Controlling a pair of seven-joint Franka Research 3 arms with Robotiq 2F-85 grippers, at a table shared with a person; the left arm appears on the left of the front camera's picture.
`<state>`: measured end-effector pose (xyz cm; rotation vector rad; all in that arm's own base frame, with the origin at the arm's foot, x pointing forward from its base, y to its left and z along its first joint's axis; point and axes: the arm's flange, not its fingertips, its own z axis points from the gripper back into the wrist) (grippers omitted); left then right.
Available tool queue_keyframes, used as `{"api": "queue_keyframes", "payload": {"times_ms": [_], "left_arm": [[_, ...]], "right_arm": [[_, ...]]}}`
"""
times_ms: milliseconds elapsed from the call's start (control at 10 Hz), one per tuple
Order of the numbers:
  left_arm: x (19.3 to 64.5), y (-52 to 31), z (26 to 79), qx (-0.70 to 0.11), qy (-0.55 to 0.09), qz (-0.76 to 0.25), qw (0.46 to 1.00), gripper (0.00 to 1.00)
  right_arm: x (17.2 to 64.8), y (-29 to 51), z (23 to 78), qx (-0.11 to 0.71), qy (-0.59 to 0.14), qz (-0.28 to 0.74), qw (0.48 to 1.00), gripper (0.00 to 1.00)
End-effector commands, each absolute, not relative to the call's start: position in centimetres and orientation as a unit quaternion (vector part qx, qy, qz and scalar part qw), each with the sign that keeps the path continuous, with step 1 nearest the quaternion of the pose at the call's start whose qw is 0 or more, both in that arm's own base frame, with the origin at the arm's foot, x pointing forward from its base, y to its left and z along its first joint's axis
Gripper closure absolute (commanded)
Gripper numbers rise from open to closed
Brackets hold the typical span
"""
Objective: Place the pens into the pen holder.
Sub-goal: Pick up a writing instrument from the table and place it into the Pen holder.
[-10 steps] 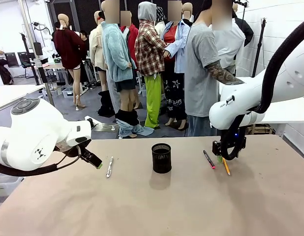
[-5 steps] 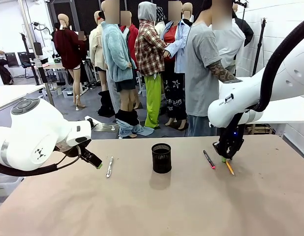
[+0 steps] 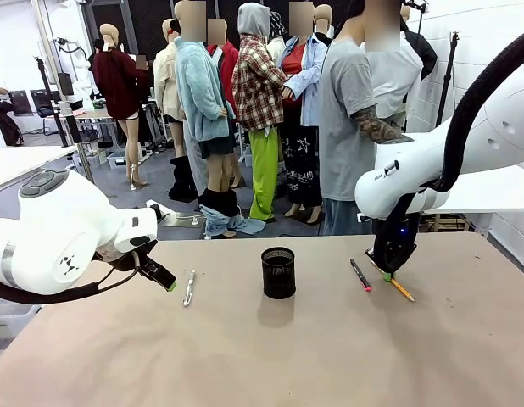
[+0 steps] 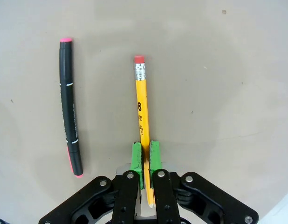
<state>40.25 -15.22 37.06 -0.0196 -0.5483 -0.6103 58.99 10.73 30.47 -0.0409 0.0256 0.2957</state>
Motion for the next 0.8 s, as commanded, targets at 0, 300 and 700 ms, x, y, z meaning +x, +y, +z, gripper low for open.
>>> {"api": "queue_keyframes", "payload": {"times_ms": [0,300,700], "left_arm": [[40.3,-15.1,37.1,-0.010,-0.267,-0.295,0.917,0.00],[40.3,-15.1,37.1,-0.010,-0.267,-0.295,0.917,0.00],[40.3,-15.1,37.1,-0.010,-0.267,-0.295,0.917,0.00]], "right_arm": [[58.9,11.2,31.0,0.009,0.017,0.172,0.985,1.00],[56.5,11.8,36.8,0.080,-0.078,0.231,0.967,1.00],[55.1,14.1,41.7,0.196,-0.184,0.306,0.913,1.00]]}}
